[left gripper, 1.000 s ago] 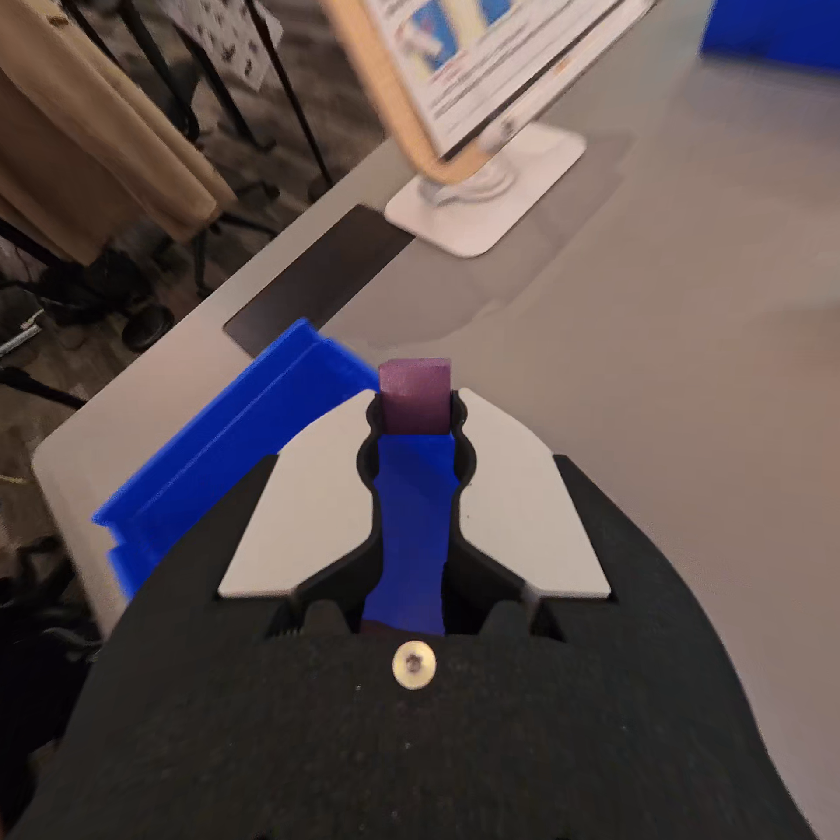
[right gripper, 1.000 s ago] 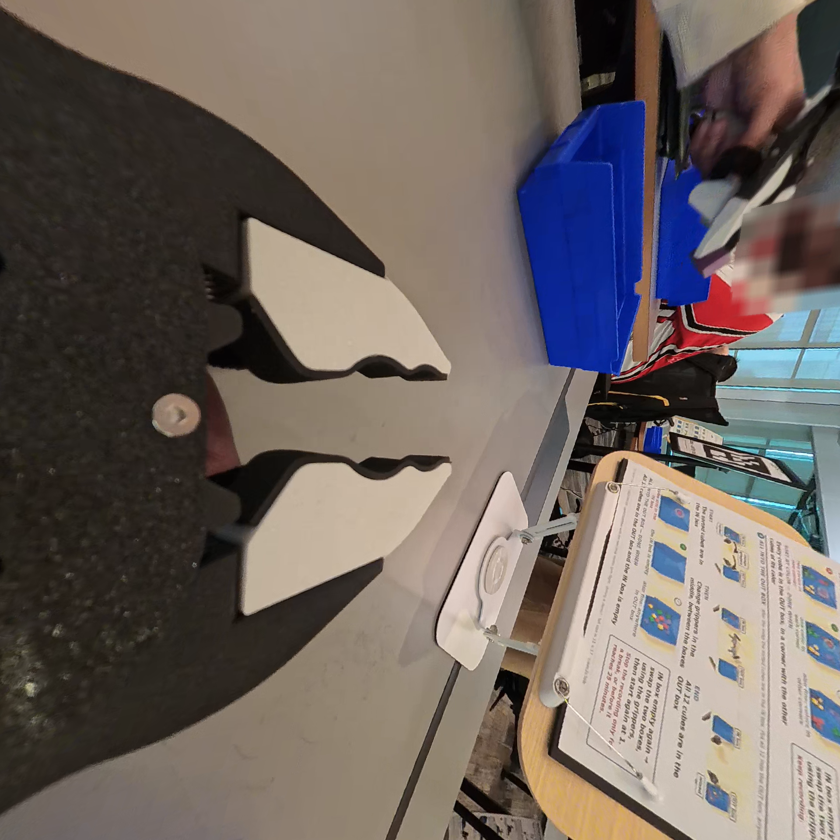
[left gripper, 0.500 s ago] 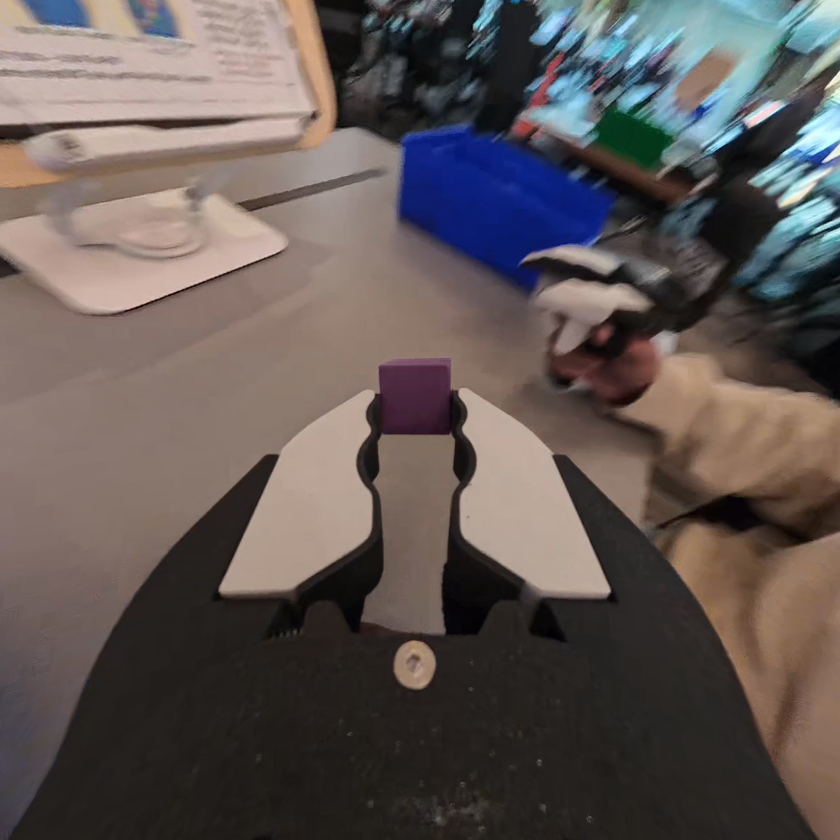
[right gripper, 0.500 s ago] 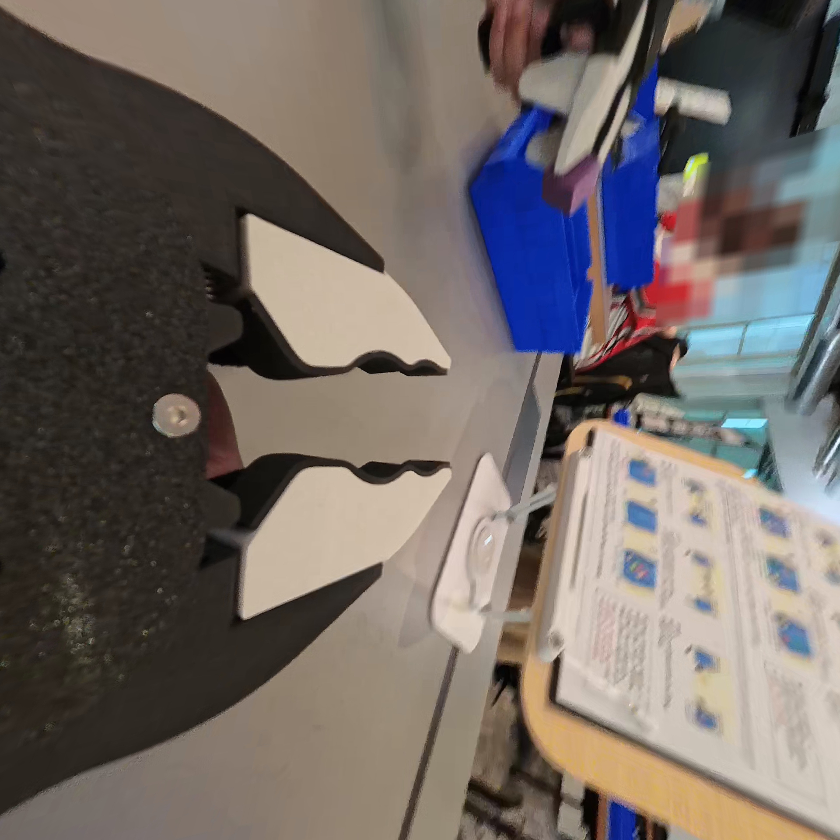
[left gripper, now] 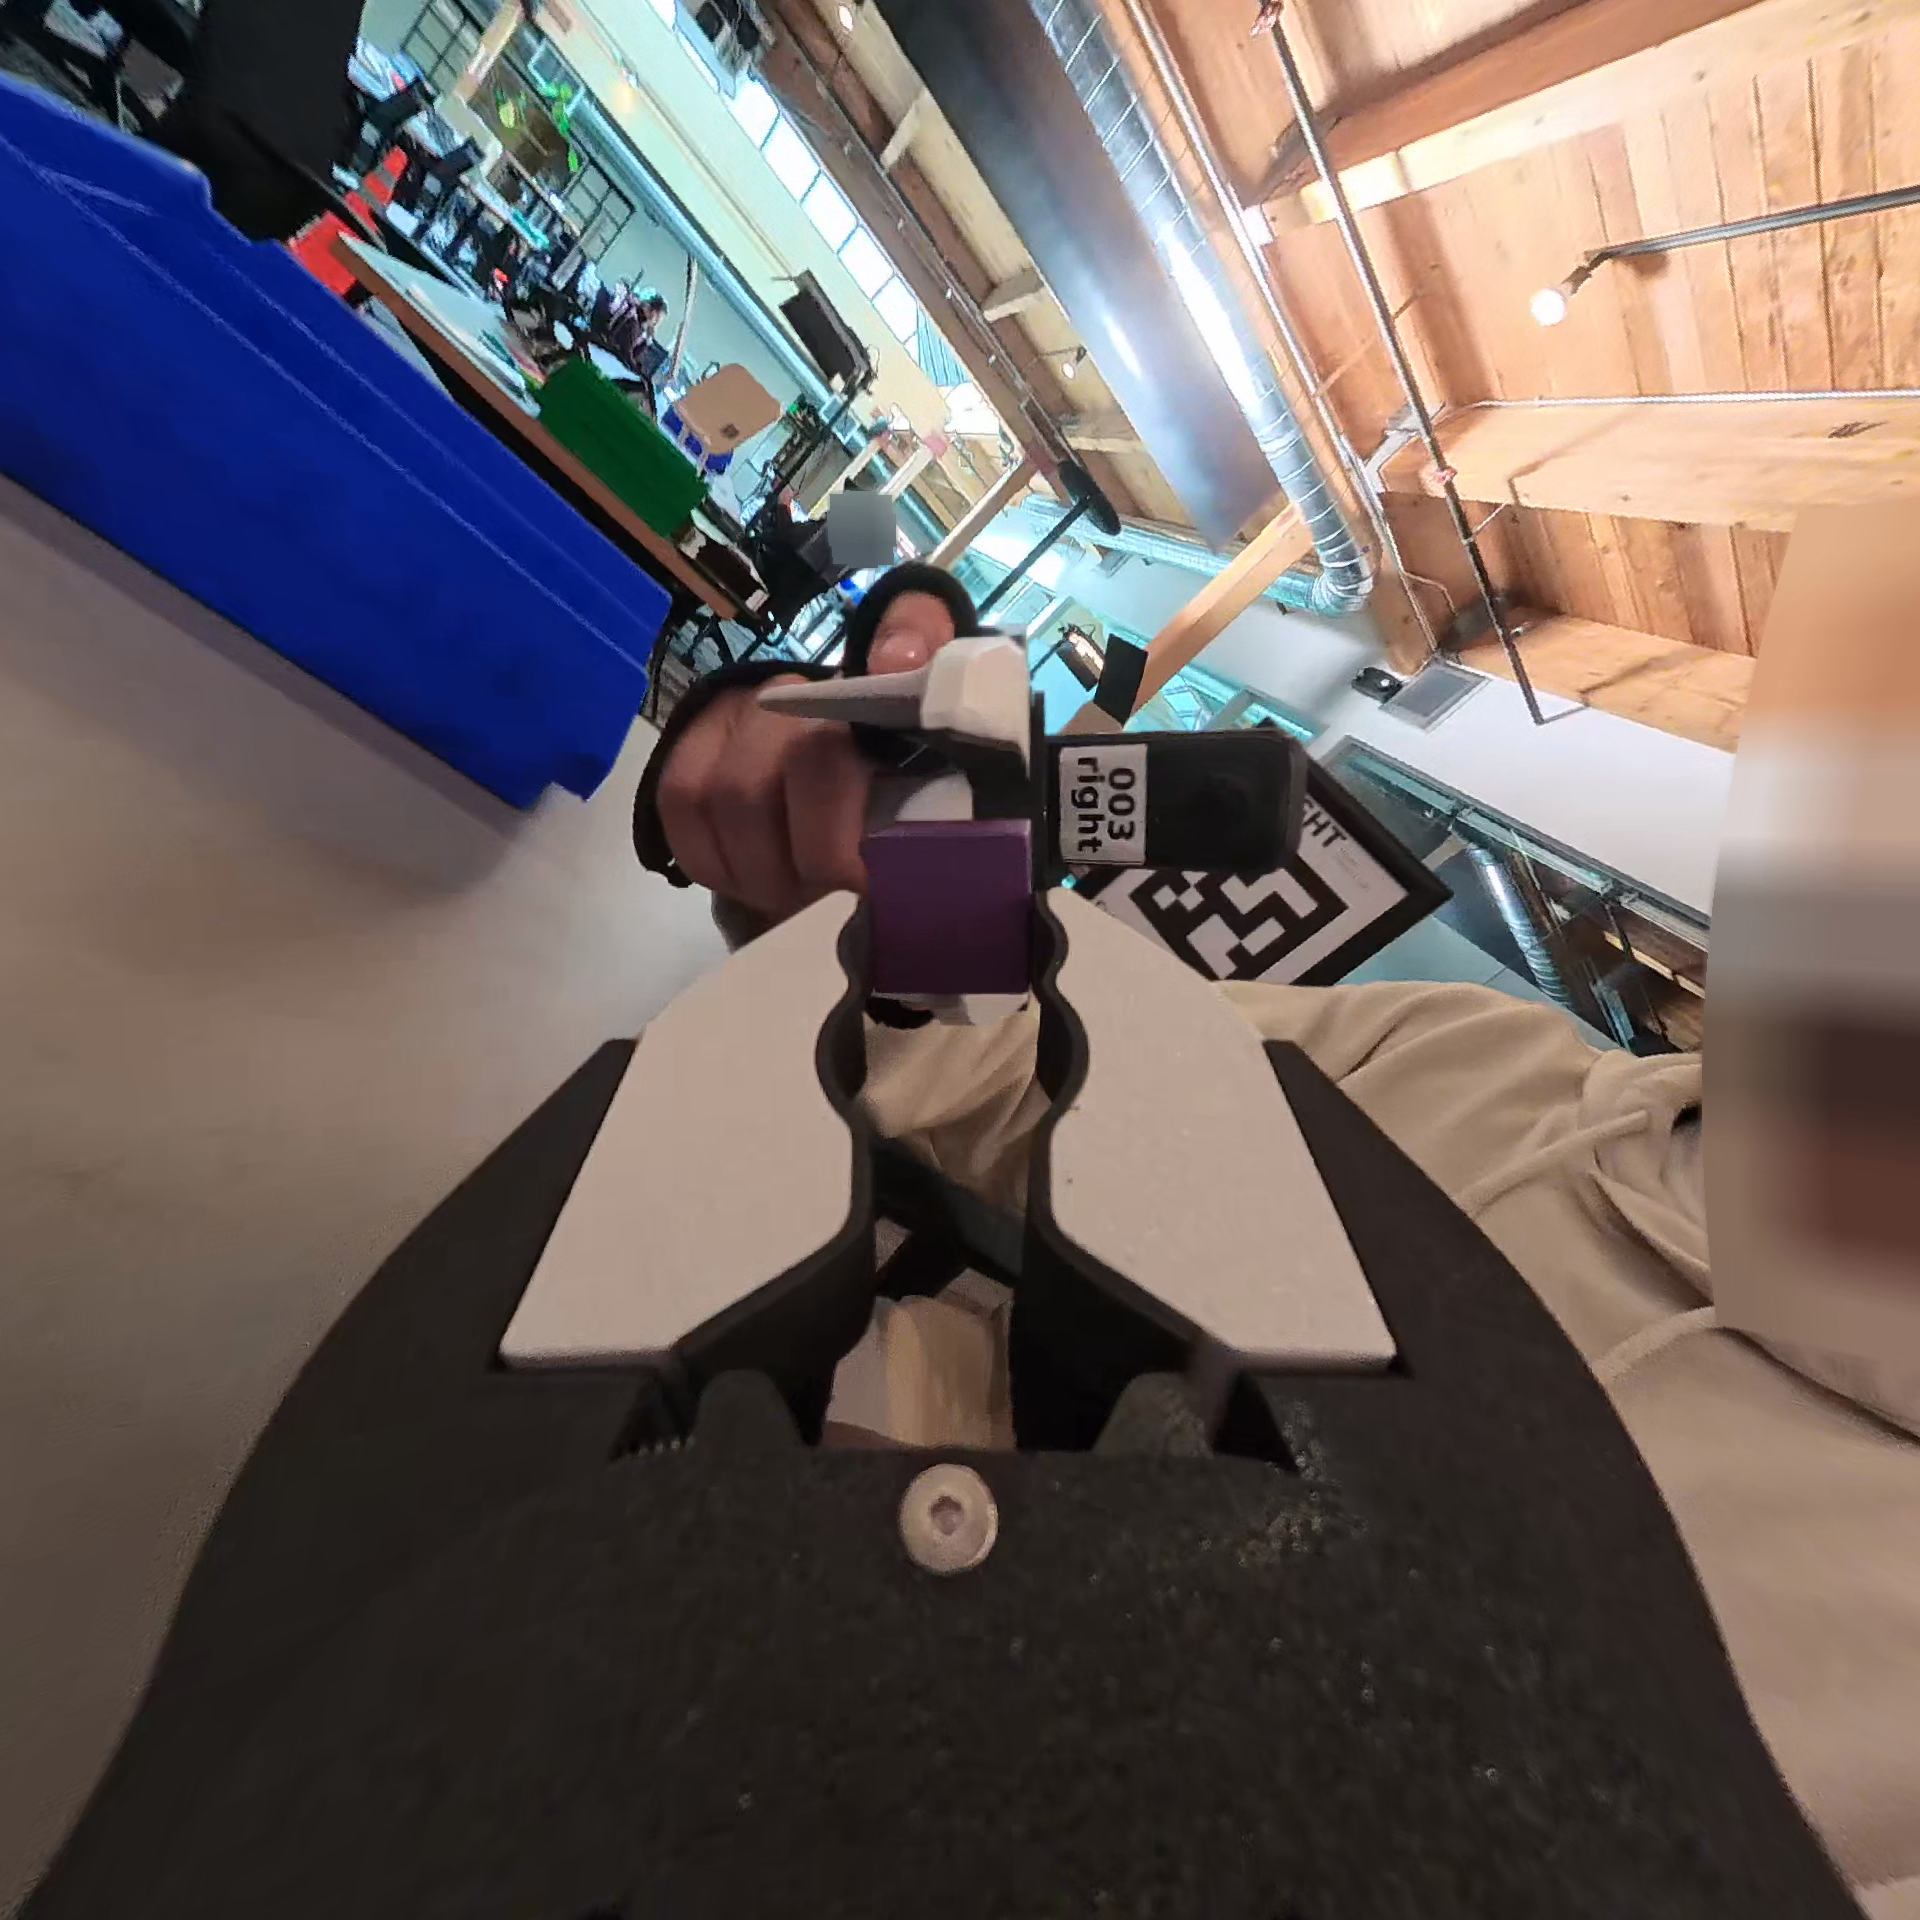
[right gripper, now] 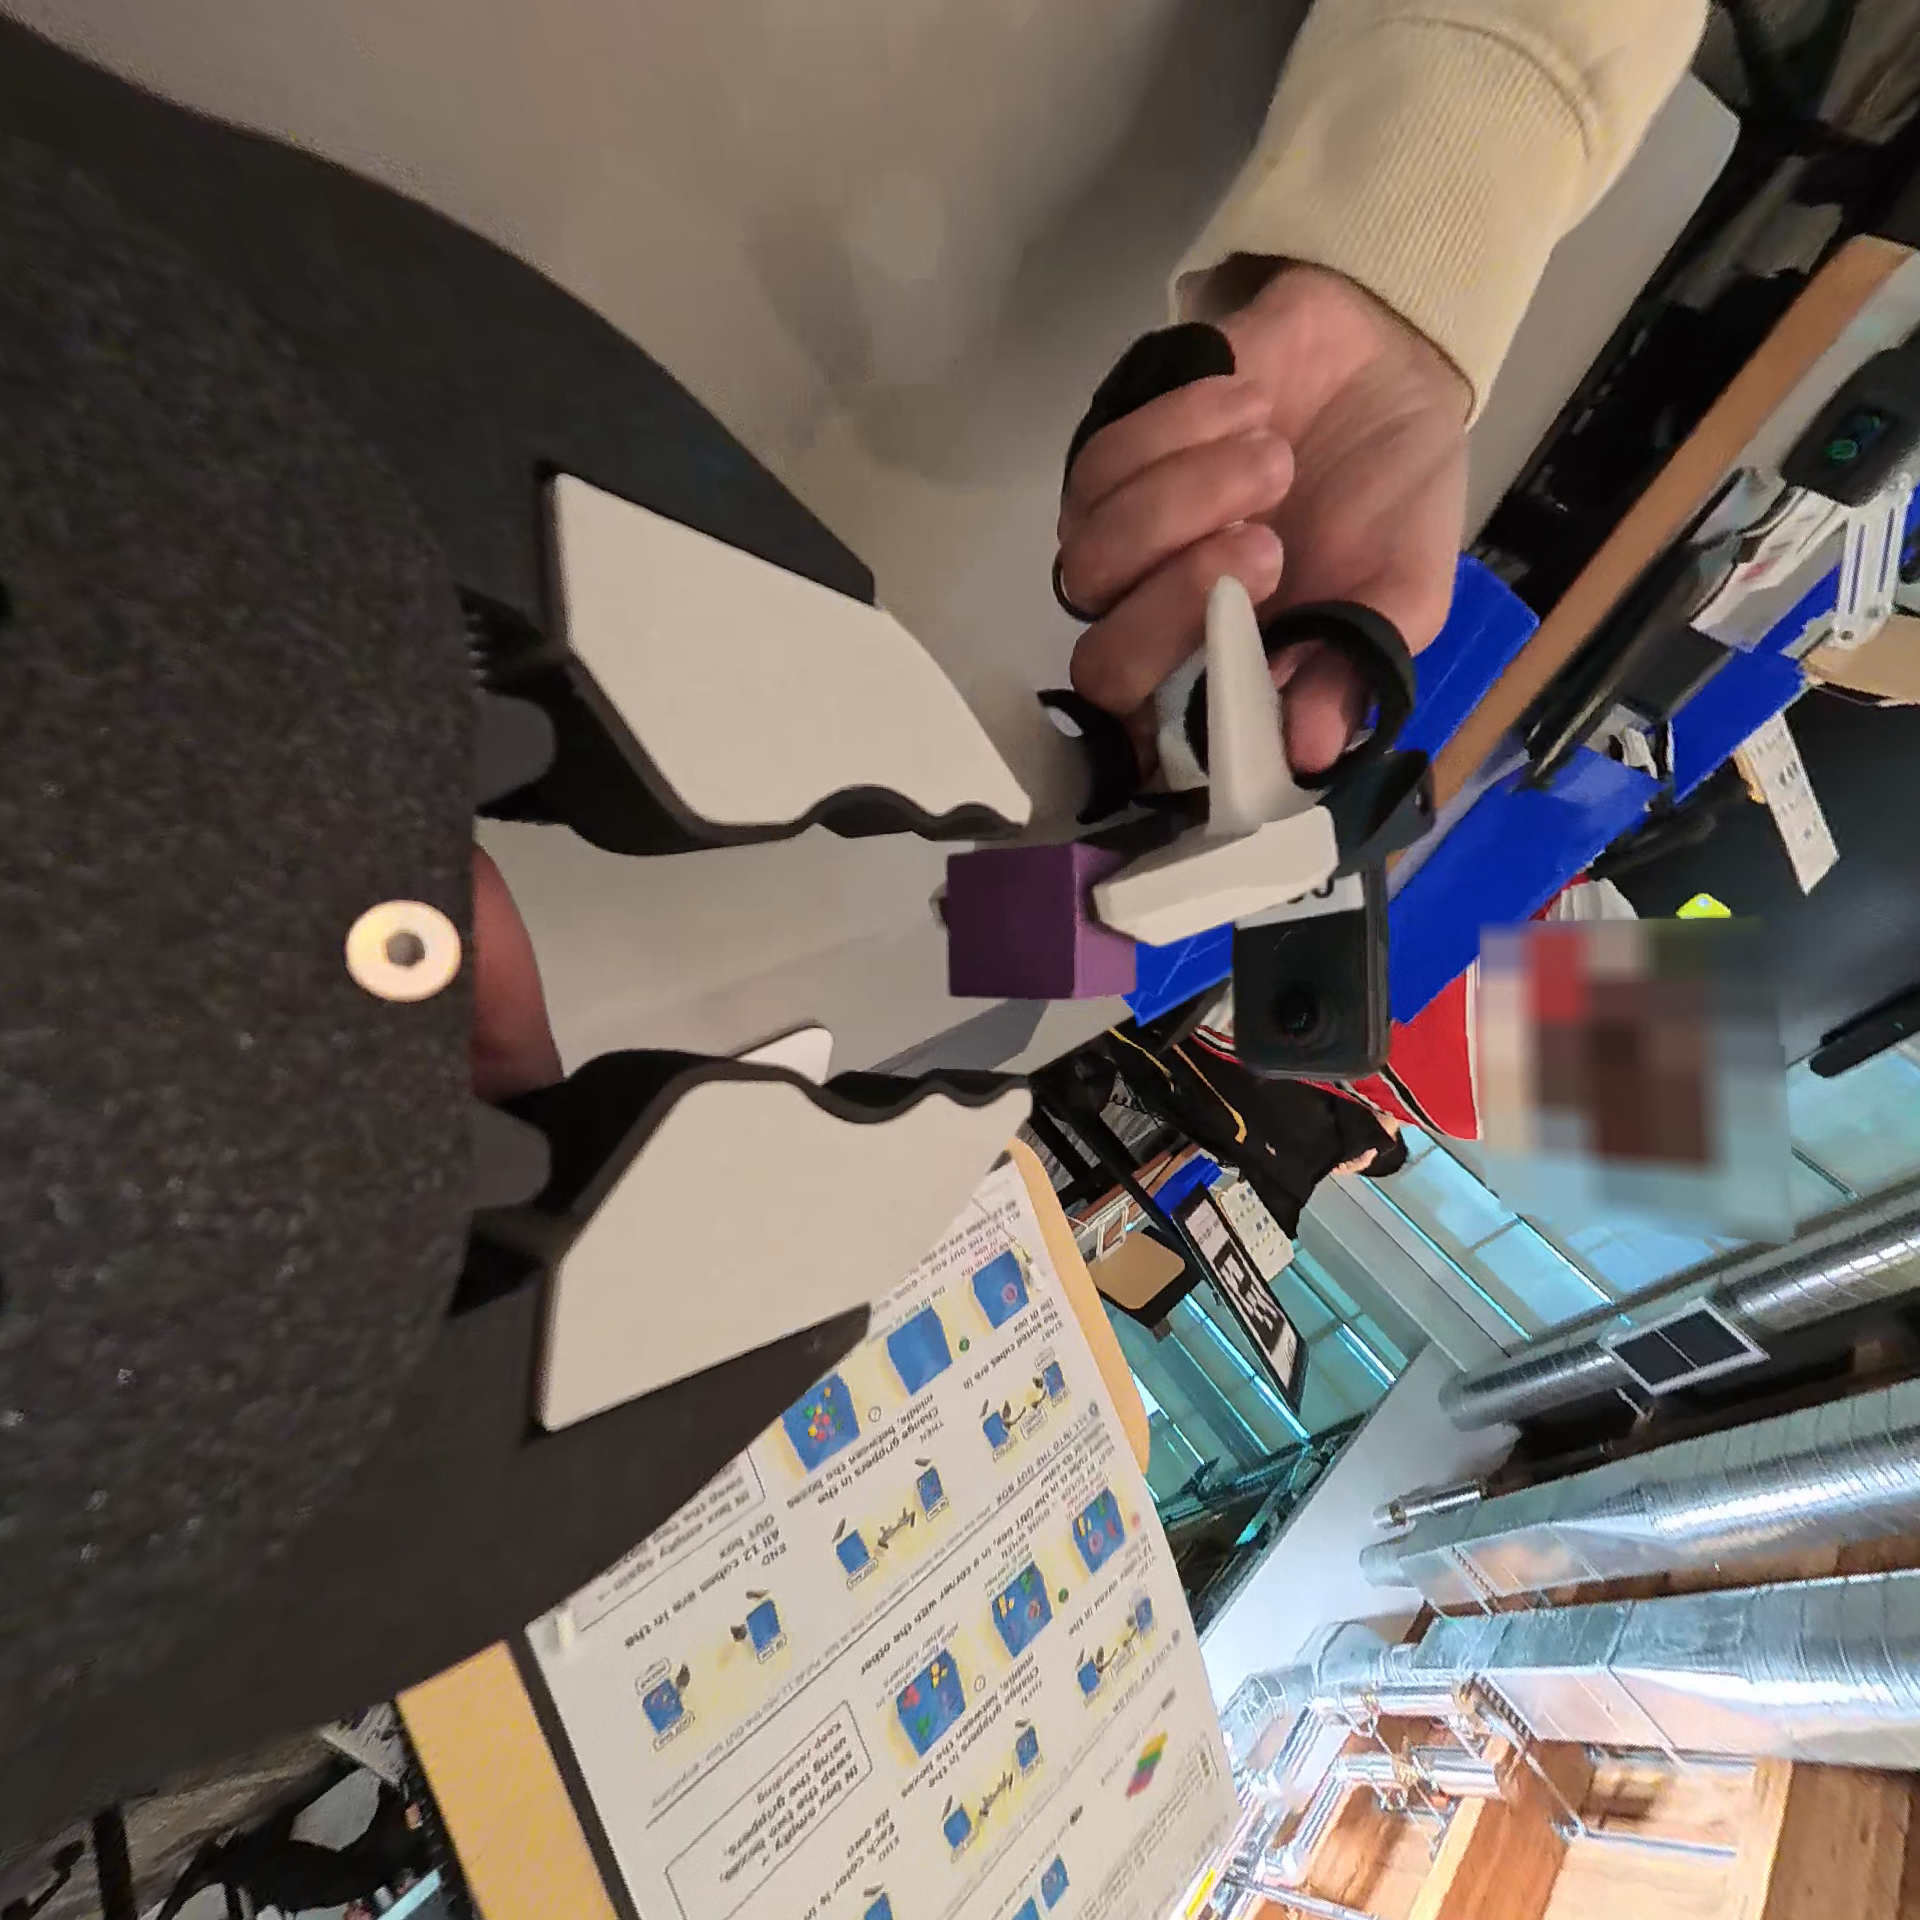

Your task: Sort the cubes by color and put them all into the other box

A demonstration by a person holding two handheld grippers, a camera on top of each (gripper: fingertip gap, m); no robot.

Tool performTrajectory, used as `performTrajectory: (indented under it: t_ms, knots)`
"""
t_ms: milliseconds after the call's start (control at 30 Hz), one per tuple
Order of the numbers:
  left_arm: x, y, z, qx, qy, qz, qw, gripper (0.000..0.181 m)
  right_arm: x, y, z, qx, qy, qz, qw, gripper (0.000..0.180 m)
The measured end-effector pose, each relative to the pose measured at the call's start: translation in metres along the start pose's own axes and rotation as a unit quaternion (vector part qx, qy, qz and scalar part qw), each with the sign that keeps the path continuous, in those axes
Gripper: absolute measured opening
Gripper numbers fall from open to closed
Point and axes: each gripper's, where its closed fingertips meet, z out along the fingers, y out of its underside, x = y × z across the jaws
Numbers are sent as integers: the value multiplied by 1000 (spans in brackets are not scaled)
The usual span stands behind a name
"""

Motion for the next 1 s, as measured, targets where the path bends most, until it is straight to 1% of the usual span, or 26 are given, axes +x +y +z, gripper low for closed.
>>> performTrajectory:
  t_ms: [100,133,233,267,300,333,400,433,467,500,533,567,600,633,667,700,733,767,833,900,1000]
  knots:
    - [-5,9,4,-14,15,-21,1000,28,-11,0,3,13,-11,-6,1000,36]
    - [-4,11,5,-15,24,-32,999,28,-15,3,5,9,-18,-6,1000,29]
    - [-1,17,4,-24,44,-52,997,28,-20,2,4,14,-26,12,999,29]
    - [1,19,3,-28,45,-53,997,30,-21,1,3,14,-25,16,999,29]
    - [3,20,1,-32,39,-45,998,38,-19,1,1,11,-18,19,1000,29]
    - [4,19,-2,-31,23,-33,999,48,-16,1,-2,9,-10,24,1000,29]
    - [3,11,-14,-8,-39,3,999,54,-8,6,-10,-2,9,49,999,29]
    - [0,6,-23,12,-86,27,996,55,-4,11,-15,-9,19,63,998,29]
    - [-7,2,-34,30,-150,55,987,57,0,17,-21,-20,35,79,996,29]
    - [-18,0,-50,41,-233,85,968,56,4,26,-28,-35,53,96,993,29]
    - [-32,-1,-70,48,-330,120,935,57,7,36,-34,-50,69,118,989,29]
    - [-44,-1,-94,53,-424,155,891,56,9,47,-40,-65,89,143,984,29]
    - [-52,0,-118,55,-507,186,840,54,11,59,-47,-85,113,168,976,29]
    - [-55,3,-138,55,-572,210,791,54,12,73,-53,-108,137,193,966,29]
    - [-56,6,-153,55,-617,227,752,52,11,85,-58,-126,153,215,956,29]
    - [-55,10,-163,56,-646,238,723,50,11,96,-64,-147,172,233,946,29]
    - [-54,13,-167,59,-660,243,708,50,10,107,-69,-167,188,249,935,29]
    - [-53,16,-167,60,-663,245,705,50,7,114,-72,-177,195,266,927,29]
    - [-54,21,-162,58,-660,244,708,50,2,121,-76,-182,202,297,915,29]
    - [-54,23,-156,50,-655,253,710,48,2,123,-77,-183,208,306,911,29]
    - [-50,22,-149,37,-655,279,702,47,4,120,-77,-188,213,302,910,29]
